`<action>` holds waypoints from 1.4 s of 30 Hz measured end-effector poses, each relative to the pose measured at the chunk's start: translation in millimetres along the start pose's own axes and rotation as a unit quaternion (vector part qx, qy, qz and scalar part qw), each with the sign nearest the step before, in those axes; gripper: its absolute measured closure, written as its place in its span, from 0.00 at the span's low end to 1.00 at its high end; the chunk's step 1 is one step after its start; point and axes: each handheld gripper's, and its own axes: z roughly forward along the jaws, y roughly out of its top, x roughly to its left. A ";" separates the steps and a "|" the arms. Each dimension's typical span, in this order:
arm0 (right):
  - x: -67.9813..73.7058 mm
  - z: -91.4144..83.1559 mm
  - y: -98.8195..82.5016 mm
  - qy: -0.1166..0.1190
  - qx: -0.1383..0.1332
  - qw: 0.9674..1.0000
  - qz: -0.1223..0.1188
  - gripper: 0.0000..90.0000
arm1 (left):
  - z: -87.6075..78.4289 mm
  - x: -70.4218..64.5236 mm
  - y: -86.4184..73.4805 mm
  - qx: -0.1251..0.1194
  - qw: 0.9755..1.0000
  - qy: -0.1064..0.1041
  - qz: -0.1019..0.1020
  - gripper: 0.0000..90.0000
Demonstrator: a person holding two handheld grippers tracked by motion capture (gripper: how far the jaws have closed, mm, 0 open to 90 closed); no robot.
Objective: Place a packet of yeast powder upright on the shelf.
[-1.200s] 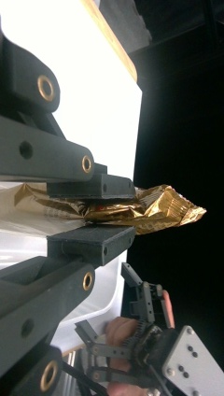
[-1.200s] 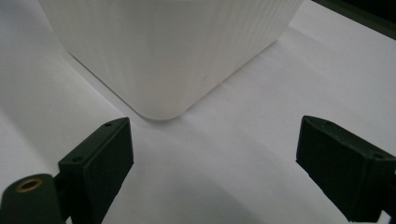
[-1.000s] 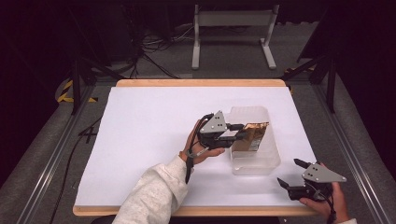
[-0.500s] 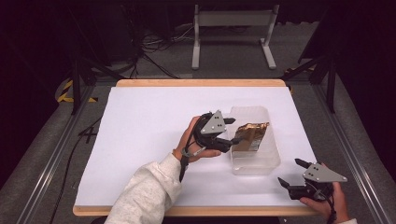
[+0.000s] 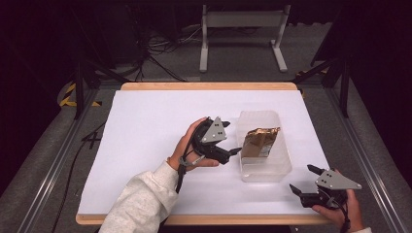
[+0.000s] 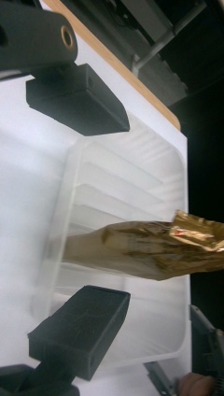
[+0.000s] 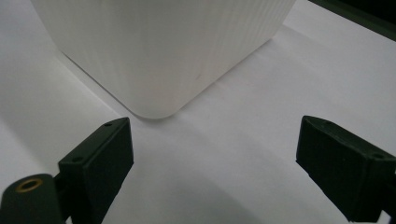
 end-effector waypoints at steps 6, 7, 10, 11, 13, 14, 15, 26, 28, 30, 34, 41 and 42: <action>0.4 0.2 0.4 0.001 0.000 1.000 -0.002 0.13 | -10.2 2.3 -13.7 0.021 1.000 0.016 0.005 0.16; 0.5 0.2 0.5 0.001 0.000 1.000 -0.002 0.13 | -13.1 2.6 -16.8 0.025 0.999 0.022 0.006 0.16; 1.0 -0.1 1.2 0.003 -0.002 1.000 0.000 0.13 | -21.0 3.9 -24.7 0.029 0.999 0.043 0.008 0.17; 1.0 0.0 1.1 0.003 -0.001 1.000 0.000 0.13 | -23.6 4.9 -27.8 0.033 0.998 0.044 0.004 0.17; 0.8 0.3 0.9 0.003 -0.001 1.000 0.000 0.13 | -25.7 5.4 -30.4 0.036 0.998 0.048 0.003 0.17; 0.9 0.5 1.0 0.003 -0.001 1.000 -0.001 0.13 | -27.6 6.1 -32.8 0.040 0.998 0.053 0.005 0.16; 1.1 0.5 1.1 0.002 -0.001 1.000 -0.001 0.13 | -31.1 7.4 -37.4 0.046 0.997 0.055 0.002 0.16; 1.0 1.1 0.9 0.002 -0.001 1.000 -0.001 0.13 | -49.9 11.9 -60.4 0.079 0.994 0.079 0.001 0.14; 1.0 1.2 0.9 0.002 0.000 1.000 -0.001 0.13 | -51.7 11.8 -64.0 0.083 0.993 0.085 0.000 0.14; 1.2 1.2 1.0 0.002 0.000 1.000 -0.001 0.13 | -54.7 12.2 -70.0 0.091 0.992 0.090 -0.005 0.14; 1.3 1.3 1.1 0.003 0.001 1.000 -0.002 0.13 | -64.1 13.6 -81.4 0.101 0.989 0.104 -0.014 0.14; 2.0 1.3 1.3 0.005 0.000 1.000 -0.003 0.13 | -77.5 13.6 -97.8 0.117 0.986 0.120 -0.025 0.13; 2.0 1.2 1.3 0.004 0.000 1.000 -0.003 0.13 | -79.7 13.5 -100.3 0.119 0.985 0.122 -0.026 0.13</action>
